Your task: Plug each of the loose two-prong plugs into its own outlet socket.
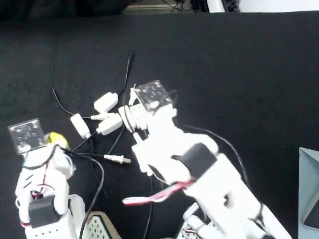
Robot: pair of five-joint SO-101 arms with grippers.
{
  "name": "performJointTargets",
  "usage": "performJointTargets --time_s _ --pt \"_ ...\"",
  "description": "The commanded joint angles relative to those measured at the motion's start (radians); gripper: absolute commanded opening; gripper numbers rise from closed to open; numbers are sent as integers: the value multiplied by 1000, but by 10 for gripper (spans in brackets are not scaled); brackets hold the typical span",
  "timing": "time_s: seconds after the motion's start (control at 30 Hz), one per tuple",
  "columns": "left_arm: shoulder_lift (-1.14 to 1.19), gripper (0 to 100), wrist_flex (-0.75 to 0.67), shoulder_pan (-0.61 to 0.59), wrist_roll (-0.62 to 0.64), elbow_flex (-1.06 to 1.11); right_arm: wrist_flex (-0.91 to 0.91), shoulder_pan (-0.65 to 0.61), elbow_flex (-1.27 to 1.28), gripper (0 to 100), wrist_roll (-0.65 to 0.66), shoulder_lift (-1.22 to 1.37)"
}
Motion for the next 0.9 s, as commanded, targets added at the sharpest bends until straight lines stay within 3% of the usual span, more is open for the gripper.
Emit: performJointTargets --time_s 0.0,0.43,0.67,0.87 --pt "-5 36 -71 197 8 -74 -115 11 65 11 63 -174" --pt "-5 36 -652 461 9 188 -500 5 529 12 264 -699" --pt "-5 38 -761 556 2 222 -506 -60 627 12 296 -753" --pt "-5 37 -758 651 0 191 -486 -101 642 12 296 -743"
